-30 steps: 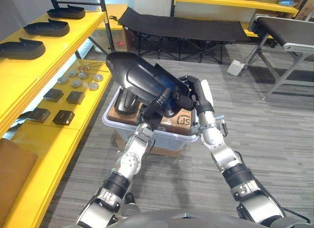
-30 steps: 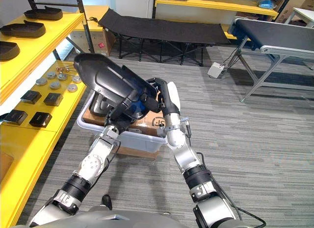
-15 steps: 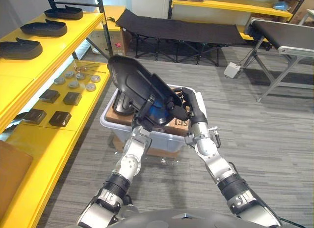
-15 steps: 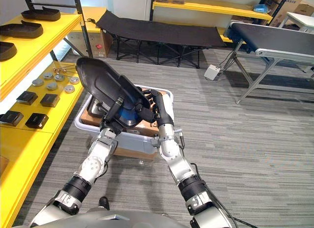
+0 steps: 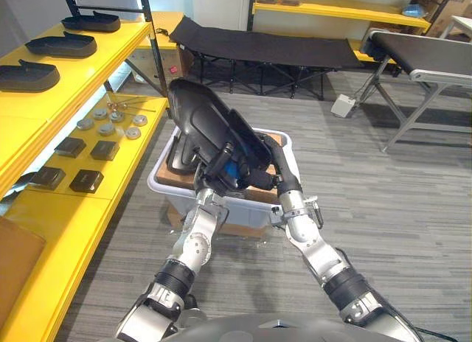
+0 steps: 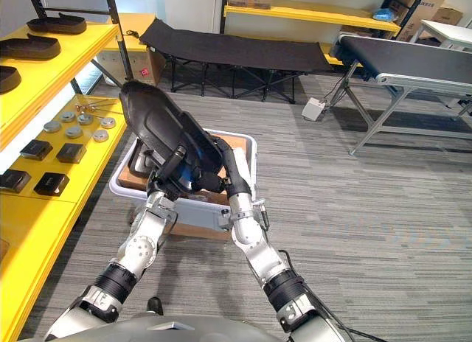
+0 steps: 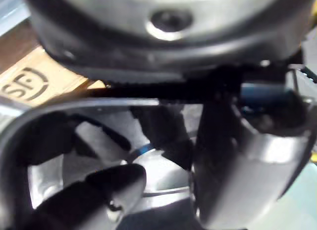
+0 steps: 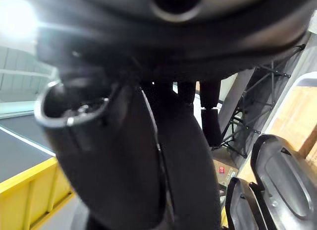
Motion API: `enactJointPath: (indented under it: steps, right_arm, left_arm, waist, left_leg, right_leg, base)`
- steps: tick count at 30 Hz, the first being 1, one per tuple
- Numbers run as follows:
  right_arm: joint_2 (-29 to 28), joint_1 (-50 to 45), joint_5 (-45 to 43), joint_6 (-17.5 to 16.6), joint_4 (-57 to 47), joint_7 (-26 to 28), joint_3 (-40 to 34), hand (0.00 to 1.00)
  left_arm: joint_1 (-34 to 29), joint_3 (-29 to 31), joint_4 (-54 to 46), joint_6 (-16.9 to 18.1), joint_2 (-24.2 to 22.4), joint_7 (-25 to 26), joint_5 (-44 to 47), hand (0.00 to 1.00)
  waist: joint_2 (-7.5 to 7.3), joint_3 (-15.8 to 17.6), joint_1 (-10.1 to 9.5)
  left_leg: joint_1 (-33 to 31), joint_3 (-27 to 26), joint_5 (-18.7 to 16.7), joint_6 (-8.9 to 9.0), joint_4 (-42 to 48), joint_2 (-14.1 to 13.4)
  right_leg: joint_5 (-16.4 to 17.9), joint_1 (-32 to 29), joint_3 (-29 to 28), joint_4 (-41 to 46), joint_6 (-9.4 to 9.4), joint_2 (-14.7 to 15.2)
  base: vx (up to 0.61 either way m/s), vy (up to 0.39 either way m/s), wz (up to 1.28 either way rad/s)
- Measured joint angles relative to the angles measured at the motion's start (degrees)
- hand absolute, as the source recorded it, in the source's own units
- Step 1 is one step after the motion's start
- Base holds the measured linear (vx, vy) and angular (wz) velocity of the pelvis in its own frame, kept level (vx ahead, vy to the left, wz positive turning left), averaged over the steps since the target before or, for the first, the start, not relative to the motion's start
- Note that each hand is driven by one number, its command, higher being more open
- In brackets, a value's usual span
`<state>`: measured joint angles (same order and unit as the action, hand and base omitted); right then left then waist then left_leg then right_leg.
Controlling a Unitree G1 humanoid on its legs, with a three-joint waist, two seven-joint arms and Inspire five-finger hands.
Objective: Walk over and take three plastic housings, then place them on the shelf
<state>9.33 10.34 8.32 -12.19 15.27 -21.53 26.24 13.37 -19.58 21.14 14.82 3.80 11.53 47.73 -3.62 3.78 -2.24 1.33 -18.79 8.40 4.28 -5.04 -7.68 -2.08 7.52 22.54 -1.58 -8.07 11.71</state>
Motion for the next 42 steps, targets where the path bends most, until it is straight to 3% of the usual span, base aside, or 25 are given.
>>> enactJointPath:
  steps: [1,2,4,8,15,20,25,29,36,42]
  right_arm:
    - [-0.08,-0.42,-0.40,0.32,-0.02,0.02,0.14,1.00]
    - [-0.08,-0.43,-0.40,0.36,-0.02,0.02,0.15,1.00]
    - [-0.29,-0.44,-0.77,0.72,-1.09,0.58,1.14,1.00]
    - [-0.43,-0.46,-0.83,0.74,-3.18,2.50,2.00,1.00]
    - [-1.16,-1.14,-6.59,0.66,-4.03,5.81,5.48,1.00]
    - [-1.23,-4.02,-18.64,-0.75,-4.99,11.27,5.48,1.00]
    - [-1.77,-11.51,-32.09,-1.10,-10.42,20.52,1.01,1.00]
    - [-2.53,-16.83,-34.44,-1.02,-11.35,25.86,-7.87,1.00]
    - [-1.98,-23.43,-30.02,-0.11,-10.43,19.79,-23.47,1.00]
    - [-0.32,-23.60,-30.66,1.64,-8.60,20.39,-24.65,1.00]
  left_arm:
    - [-0.01,0.31,-1.55,0.00,0.04,3.57,-7.30,0.00]
    - [-0.01,0.33,-1.62,0.00,0.05,3.79,-7.81,0.00]
    - [-1.17,2.10,-4.88,-0.10,-0.09,8.18,-19.74,0.00]
    - [-2.54,4.92,-7.05,-0.14,-0.76,13.26,-34.51,0.00]
    - [-5.13,9.46,-8.78,-1.06,-0.53,26.95,-61.67,0.00]
    - [-7.43,11.57,-11.10,-0.99,-0.28,29.75,-63.48,0.00]
    - [-13.22,12.31,-13.83,2.22,-0.01,24.58,-53.93,0.00]
    - [-18.76,14.96,-16.29,4.04,0.27,17.84,-46.70,0.00]
    - [-28.15,21.73,-25.89,6.62,0.86,3.46,-32.18,0.00]
    - [-29.68,22.81,-28.59,7.67,0.98,-3.92,-25.36,0.00]
  waist:
    - [0.01,0.00,-0.38]
    - [0.00,0.00,-0.39]
    - [0.08,-0.04,-0.34]
    - [0.44,-0.24,-0.27]
    - [1.08,-0.45,-0.08]
    - [2.15,-1.09,-0.15]
    - [3.47,-1.93,-0.13]
    - [3.49,-1.93,0.99]
    - [4.40,-2.23,1.08]
    - [5.66,-3.05,0.84]
  left_leg:
    - [0.00,-0.02,0.00,0.00,0.02,0.00]
    - [0.00,-0.02,0.00,0.00,0.03,0.00]
    - [0.05,-0.27,-0.01,0.01,0.08,0.11]
    - [0.23,-0.37,-0.03,0.04,-0.03,0.09]
    - [0.17,-0.22,-0.18,0.24,-0.06,0.15]
    - [0.03,-0.16,-0.57,0.54,-0.06,0.18]
    - [-0.84,-0.81,-0.29,0.15,0.09,0.11]
    - [-0.73,-1.46,-0.31,0.17,0.12,0.10]
    - [0.15,-3.78,-1.54,0.83,-0.05,-0.08]
    - [0.24,-4.42,-1.47,0.72,-0.04,-0.31]
  right_leg:
    - [-0.26,0.16,0.00,-0.49,0.04,-0.05]
    - [-0.29,0.17,0.00,-0.53,0.04,-0.06]
    - [-0.30,-0.29,0.11,-0.40,0.09,-0.14]
    - [-0.01,-0.51,0.05,0.21,0.45,-0.05]
    - [0.42,-0.65,0.29,0.50,1.04,0.09]
    - [0.47,-0.74,0.37,0.46,1.07,0.11]
    - [0.42,-2.18,-0.49,0.51,1.05,0.10]
    - [0.39,-2.51,-1.08,0.51,1.00,0.14]
    - [0.41,-2.99,-2.85,0.43,1.02,0.16]
    - [0.38,-3.25,-3.29,0.25,1.00,0.01]
  base:
    - [0.00,0.000,0.00]
    - [0.00,0.000,0.00]
    - [0.00,0.000,-0.05]
    - [0.00,0.000,-0.01]
    - [0.00,0.000,0.00]
    - [0.00,0.000,0.00]
    - [0.02,0.005,-0.06]
    - [0.02,0.003,-0.10]
    - [0.01,0.007,-0.14]
    - [0.01,0.002,-0.04]
